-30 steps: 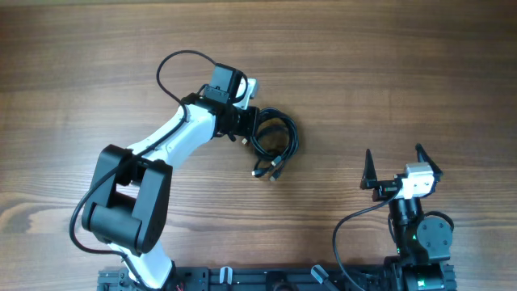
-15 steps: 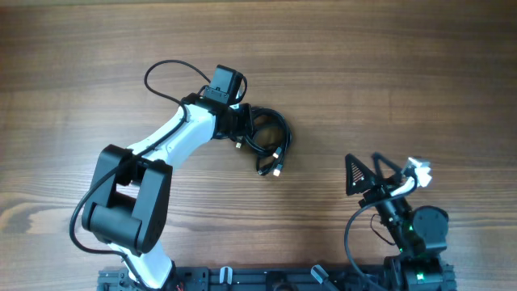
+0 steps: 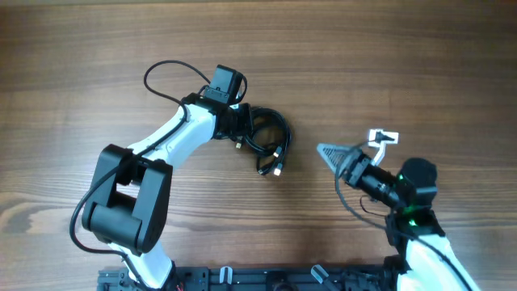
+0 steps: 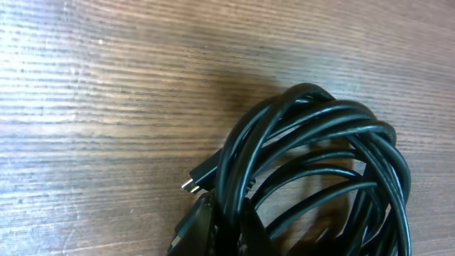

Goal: Untangle cables
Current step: 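Move the right gripper toward the cables held by the left gripper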

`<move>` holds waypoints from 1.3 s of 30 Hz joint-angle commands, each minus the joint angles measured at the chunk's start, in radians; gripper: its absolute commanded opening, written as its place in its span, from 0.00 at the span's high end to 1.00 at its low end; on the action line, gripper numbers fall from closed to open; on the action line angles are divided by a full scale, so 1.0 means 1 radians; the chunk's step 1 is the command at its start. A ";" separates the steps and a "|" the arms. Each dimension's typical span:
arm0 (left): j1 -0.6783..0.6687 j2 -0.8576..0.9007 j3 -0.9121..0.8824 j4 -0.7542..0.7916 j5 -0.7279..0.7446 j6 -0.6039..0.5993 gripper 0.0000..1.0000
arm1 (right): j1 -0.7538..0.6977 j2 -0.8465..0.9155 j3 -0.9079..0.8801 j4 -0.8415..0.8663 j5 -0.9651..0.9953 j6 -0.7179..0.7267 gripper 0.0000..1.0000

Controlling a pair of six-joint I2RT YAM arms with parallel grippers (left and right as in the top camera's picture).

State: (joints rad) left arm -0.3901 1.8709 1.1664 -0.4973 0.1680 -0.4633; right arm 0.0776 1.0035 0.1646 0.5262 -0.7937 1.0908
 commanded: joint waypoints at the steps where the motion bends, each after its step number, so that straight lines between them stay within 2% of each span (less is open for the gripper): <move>1: -0.001 0.009 0.009 0.003 0.002 -0.026 0.96 | 0.002 0.157 0.015 0.057 -0.016 0.279 0.00; 3: -0.001 0.009 0.009 0.006 0.027 -0.076 0.96 | 0.002 0.282 0.015 0.225 -0.101 0.187 0.03; 8: -0.005 0.009 0.009 0.034 0.133 -0.077 0.96 | 0.004 0.365 0.015 0.270 -0.137 0.078 0.12; 10: -0.019 0.009 0.009 0.041 0.138 -0.076 0.96 | 0.005 0.374 0.015 0.269 -0.150 0.000 0.16; 15: -0.083 0.009 0.009 0.045 0.138 -0.077 0.96 | 0.005 0.374 0.015 0.246 -0.150 -0.182 0.35; 22: -0.134 0.009 0.009 0.083 0.132 -0.172 0.96 | 0.004 0.374 0.015 0.074 -0.116 -0.373 0.43; 27: -0.134 0.009 0.009 0.105 0.127 -0.200 0.96 | 0.005 0.374 0.015 0.021 -0.114 -0.412 0.51; 30: -0.137 0.009 0.009 0.105 0.128 -0.201 0.96 | 0.005 0.374 0.015 0.018 -0.110 -0.435 0.60; 39: -0.183 0.009 0.009 0.113 0.138 -0.203 0.96 | 0.005 0.374 0.015 -0.018 0.028 -0.442 0.70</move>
State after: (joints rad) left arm -0.5339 1.8736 1.1664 -0.3988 0.2829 -0.6498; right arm 0.0776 1.3708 0.1730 0.5083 -0.8207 0.6674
